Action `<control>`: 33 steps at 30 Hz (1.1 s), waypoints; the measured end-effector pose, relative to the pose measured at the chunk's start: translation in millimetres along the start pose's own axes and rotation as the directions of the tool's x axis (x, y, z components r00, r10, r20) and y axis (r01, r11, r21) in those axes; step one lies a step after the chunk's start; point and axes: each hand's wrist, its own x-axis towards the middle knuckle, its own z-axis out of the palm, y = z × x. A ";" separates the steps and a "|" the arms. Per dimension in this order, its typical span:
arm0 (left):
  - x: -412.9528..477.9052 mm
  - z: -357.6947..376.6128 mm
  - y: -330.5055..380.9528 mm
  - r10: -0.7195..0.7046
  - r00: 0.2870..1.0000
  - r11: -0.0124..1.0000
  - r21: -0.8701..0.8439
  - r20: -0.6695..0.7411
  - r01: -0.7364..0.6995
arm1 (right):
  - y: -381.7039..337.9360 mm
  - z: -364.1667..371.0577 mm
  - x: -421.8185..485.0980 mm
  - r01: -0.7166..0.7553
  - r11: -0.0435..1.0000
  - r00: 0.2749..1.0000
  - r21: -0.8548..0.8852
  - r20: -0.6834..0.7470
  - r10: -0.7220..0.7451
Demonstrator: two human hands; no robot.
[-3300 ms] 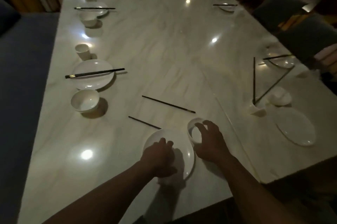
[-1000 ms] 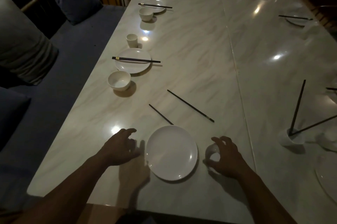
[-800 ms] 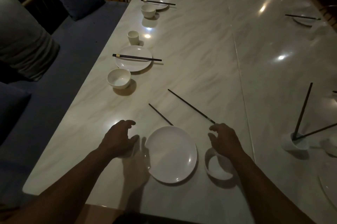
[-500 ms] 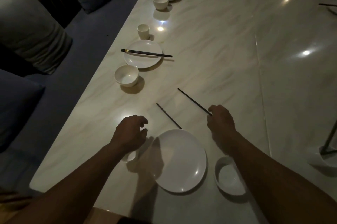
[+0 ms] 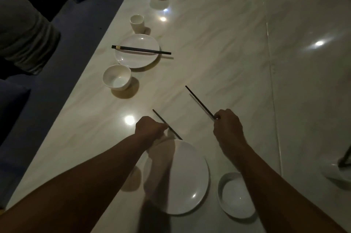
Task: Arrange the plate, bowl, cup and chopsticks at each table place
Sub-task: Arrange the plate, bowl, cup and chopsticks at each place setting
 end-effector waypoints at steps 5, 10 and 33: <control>15.4 22.7 18.6 -0.125 0.987 0.992 0.025 0.099 0.123 | 5.2 -35.4 -32.8 0.047 0.982 0.995 0.185 -0.097 -0.029; 86.9 48.9 -0.2 -0.153 0.980 0.988 0.053 0.126 0.147 | 10.1 -59.4 -65.7 0.059 0.953 0.985 0.297 -0.173 -0.007; -14.6 -17.5 21.6 0.372 0.878 0.863 0.237 0.302 -0.447 | -60.5 -0.4 -147.6 -0.440 0.815 0.894 0.377 0.270 0.357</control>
